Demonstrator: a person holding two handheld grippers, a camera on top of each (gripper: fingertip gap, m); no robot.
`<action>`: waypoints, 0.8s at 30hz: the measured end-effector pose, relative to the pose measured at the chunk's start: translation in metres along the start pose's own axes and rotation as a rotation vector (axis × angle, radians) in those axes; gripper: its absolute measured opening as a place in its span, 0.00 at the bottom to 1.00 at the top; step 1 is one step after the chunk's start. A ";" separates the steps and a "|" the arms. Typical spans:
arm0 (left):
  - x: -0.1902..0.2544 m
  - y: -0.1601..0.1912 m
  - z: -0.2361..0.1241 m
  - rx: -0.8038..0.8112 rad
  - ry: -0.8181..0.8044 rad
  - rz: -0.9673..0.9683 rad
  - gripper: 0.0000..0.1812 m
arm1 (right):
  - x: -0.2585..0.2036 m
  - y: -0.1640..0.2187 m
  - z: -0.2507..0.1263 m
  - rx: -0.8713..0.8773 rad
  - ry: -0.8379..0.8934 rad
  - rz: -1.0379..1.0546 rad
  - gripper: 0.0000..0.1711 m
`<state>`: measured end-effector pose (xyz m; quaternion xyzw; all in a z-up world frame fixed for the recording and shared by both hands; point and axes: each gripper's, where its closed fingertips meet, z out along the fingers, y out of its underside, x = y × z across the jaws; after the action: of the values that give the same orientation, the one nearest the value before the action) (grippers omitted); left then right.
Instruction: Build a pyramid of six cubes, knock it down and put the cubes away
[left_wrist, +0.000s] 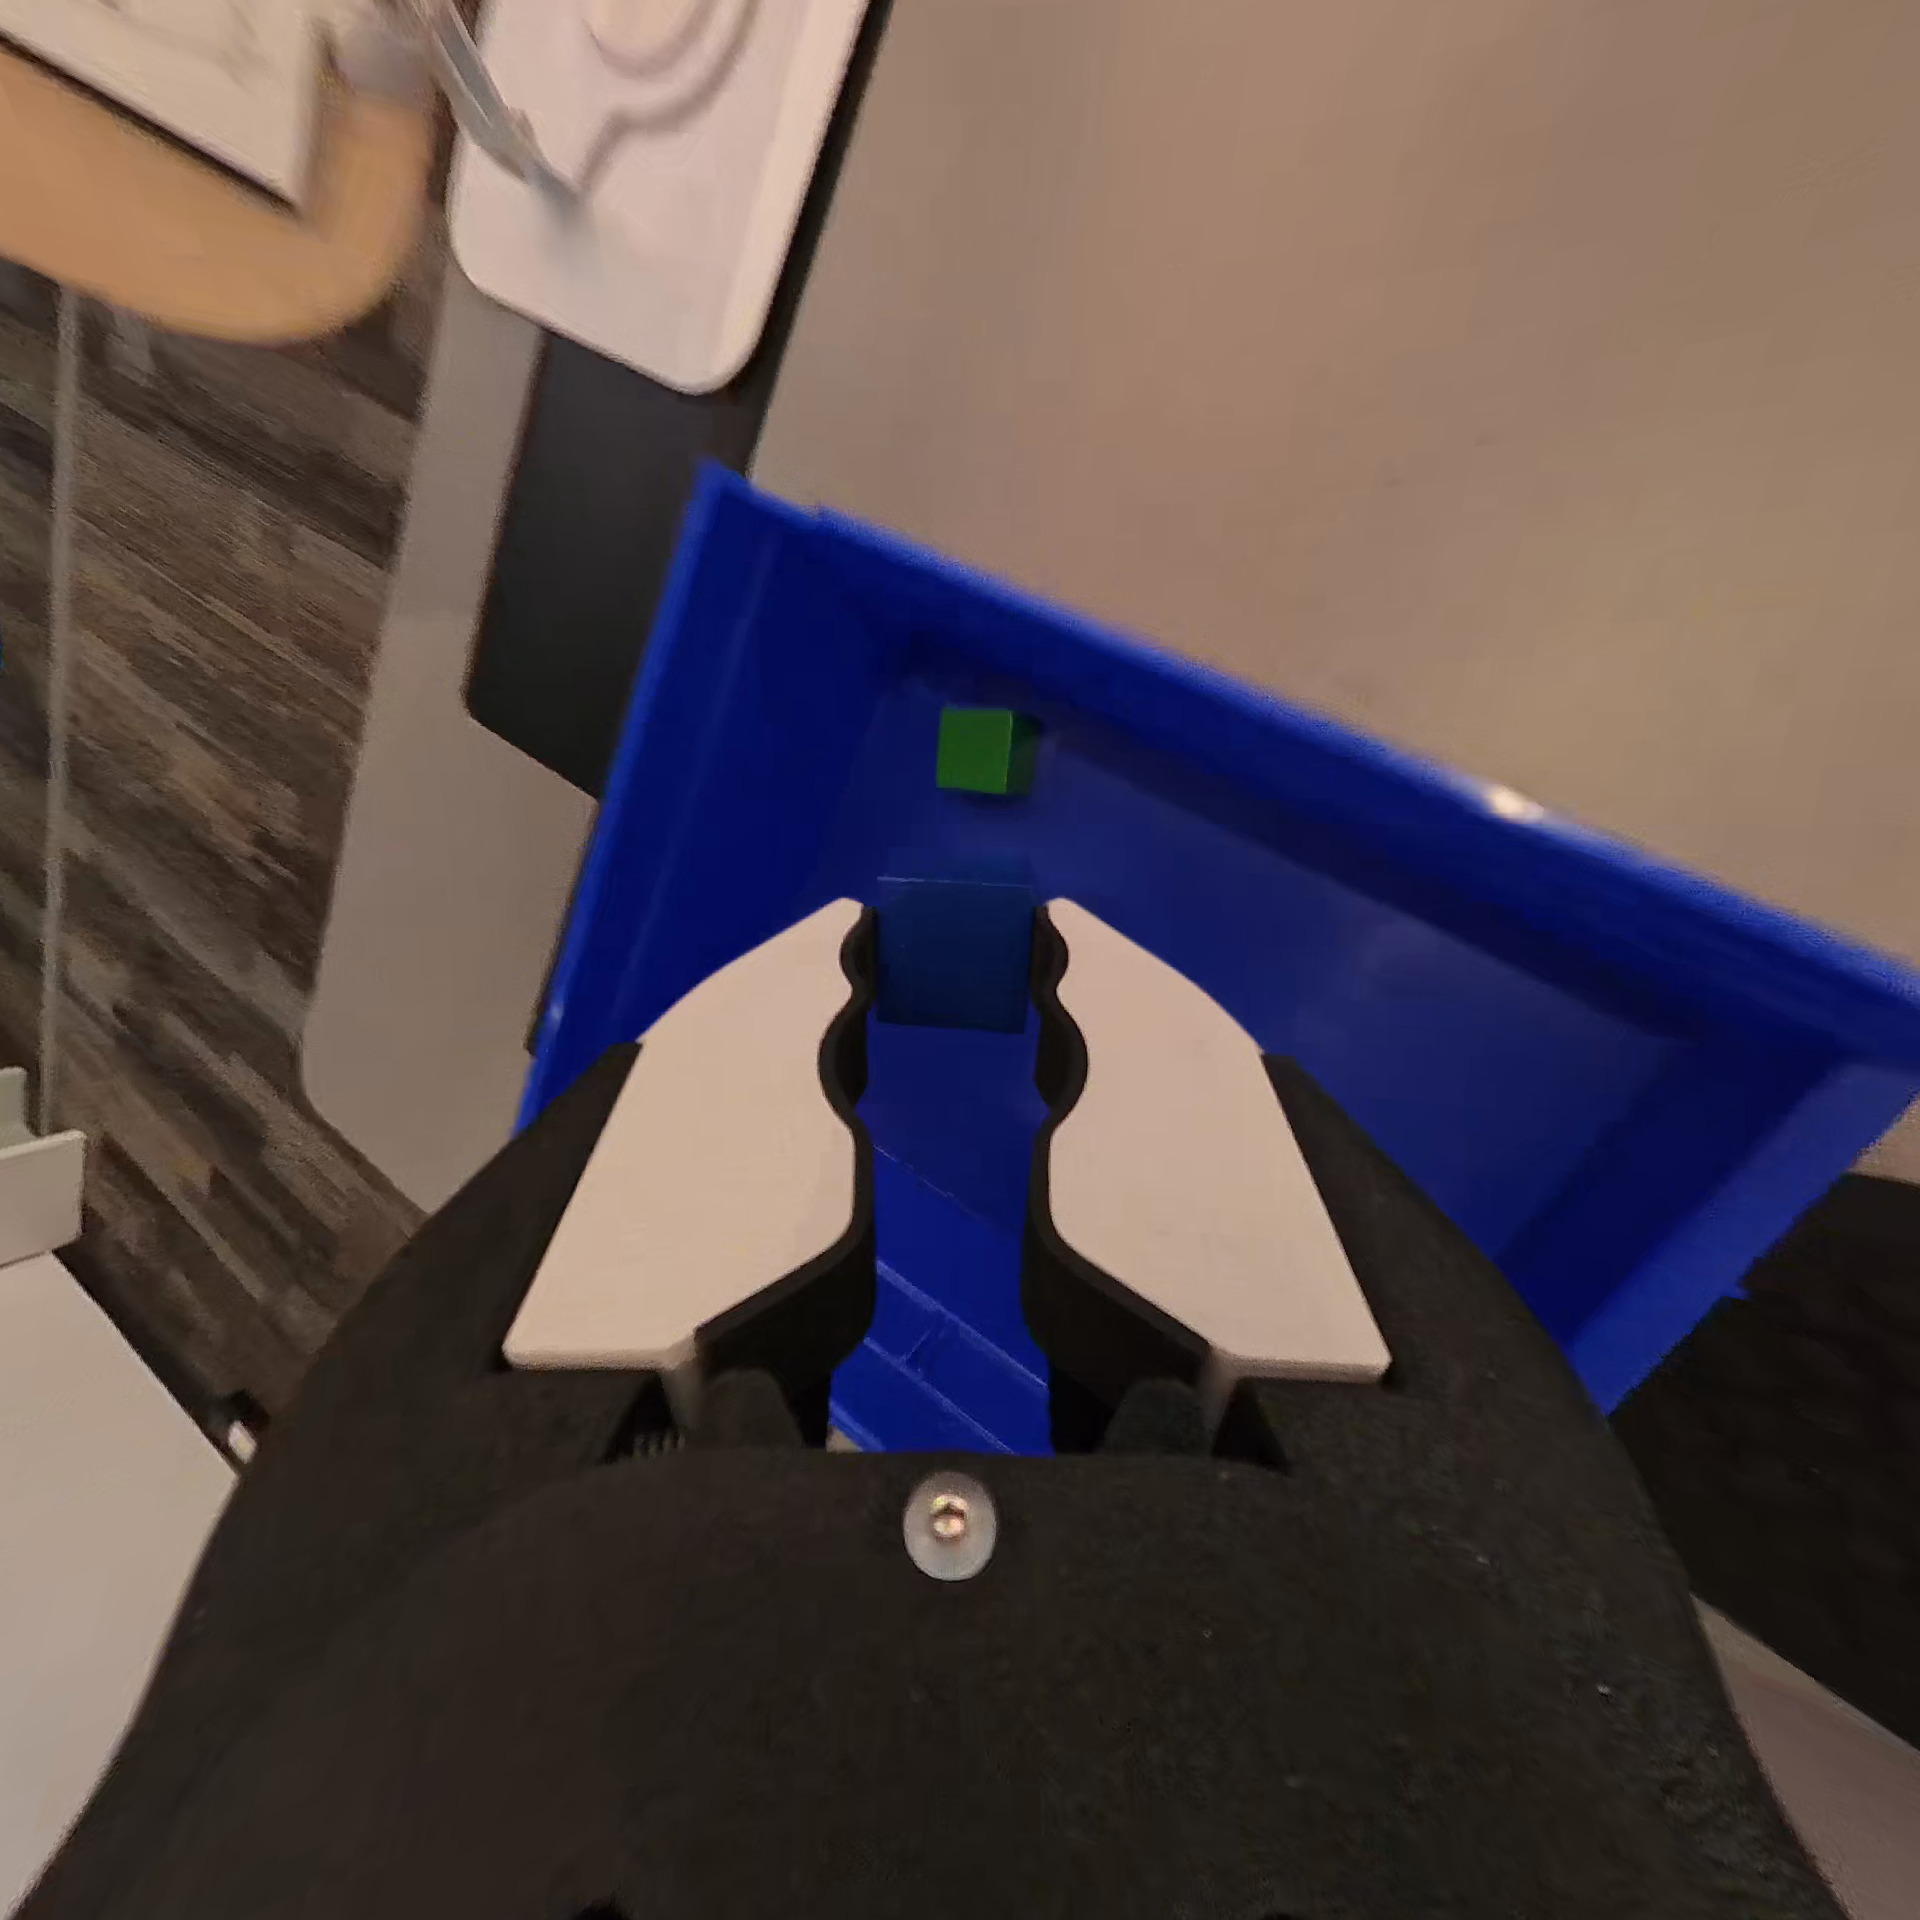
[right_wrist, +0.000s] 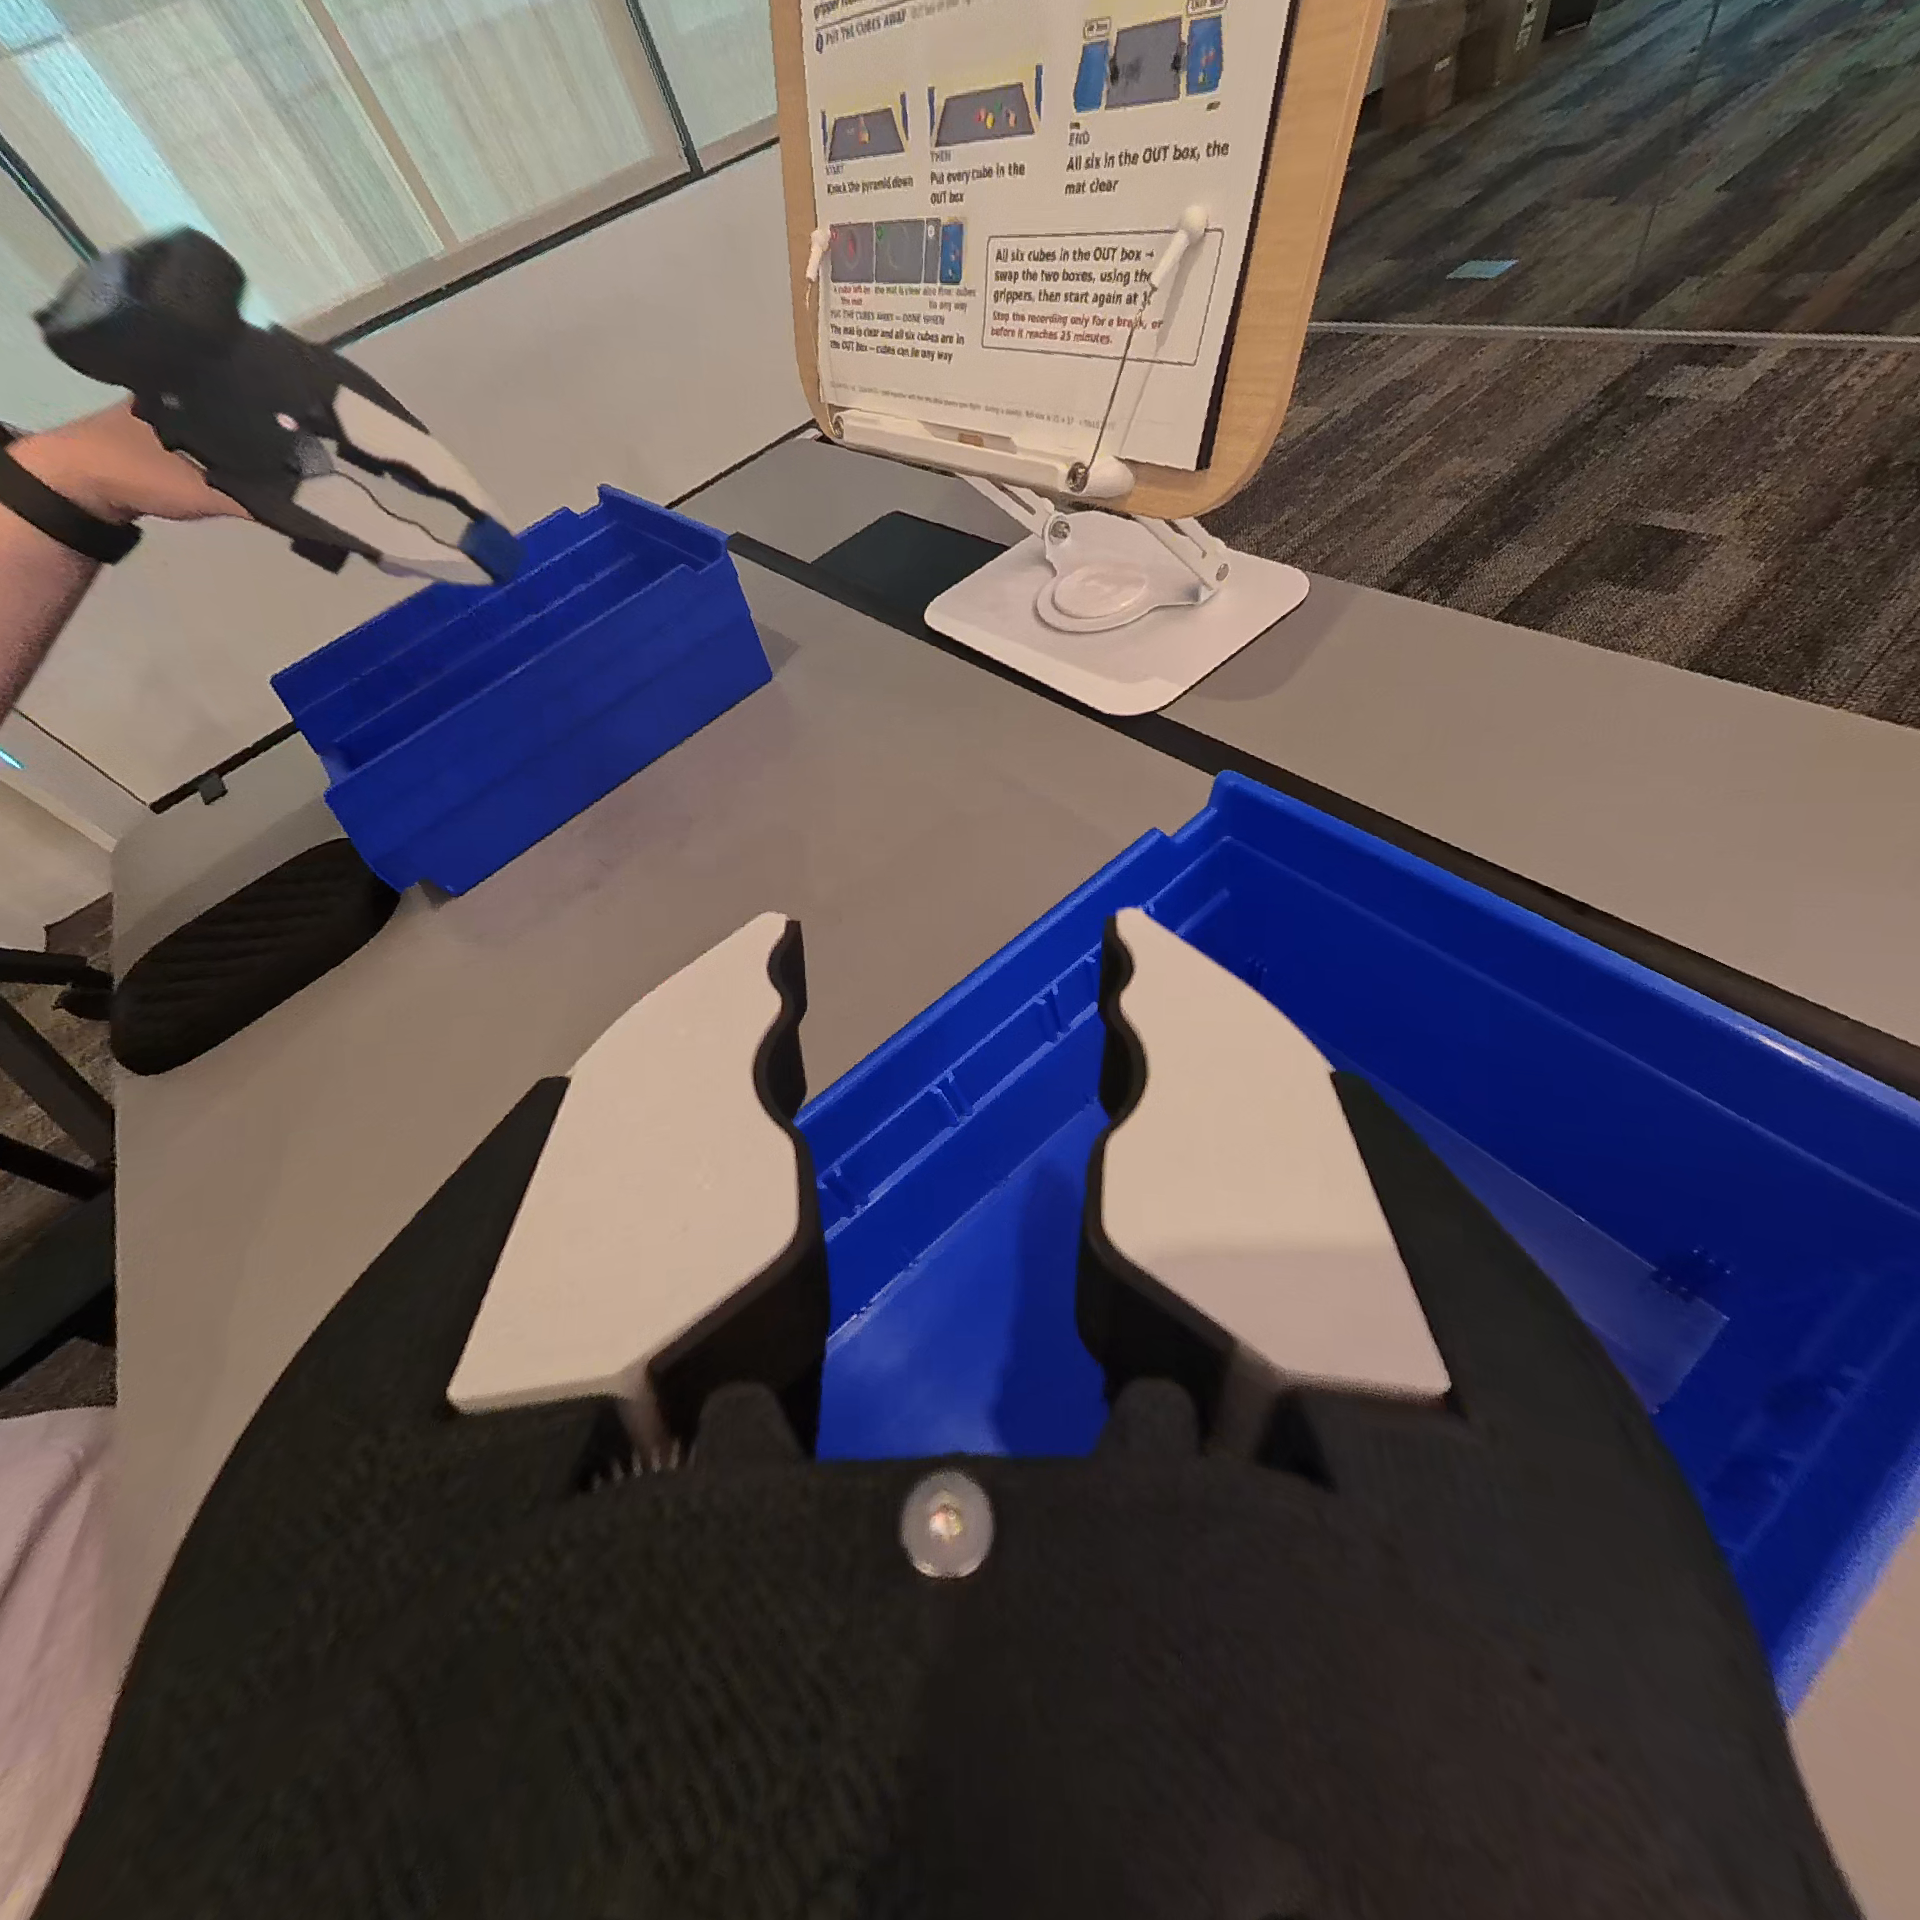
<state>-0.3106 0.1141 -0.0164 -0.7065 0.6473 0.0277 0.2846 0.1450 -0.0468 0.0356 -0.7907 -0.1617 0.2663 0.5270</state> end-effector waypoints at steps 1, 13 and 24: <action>0.001 -0.014 -0.011 0.037 -0.007 0.003 0.16 | -0.001 -0.001 -0.001 0.003 0.000 -0.002 0.32; 0.177 -0.189 0.005 0.284 0.347 0.146 0.16 | -0.016 -0.009 -0.008 0.041 -0.038 -0.028 0.32; 0.224 -0.202 0.087 0.076 0.439 0.205 0.16 | -0.021 -0.001 -0.010 0.019 -0.056 -0.018 0.32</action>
<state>-0.0581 -0.0493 -0.1066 -0.6150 0.7626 -0.1221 0.1593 0.1346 -0.0652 0.0447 -0.7764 -0.1812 0.2852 0.5320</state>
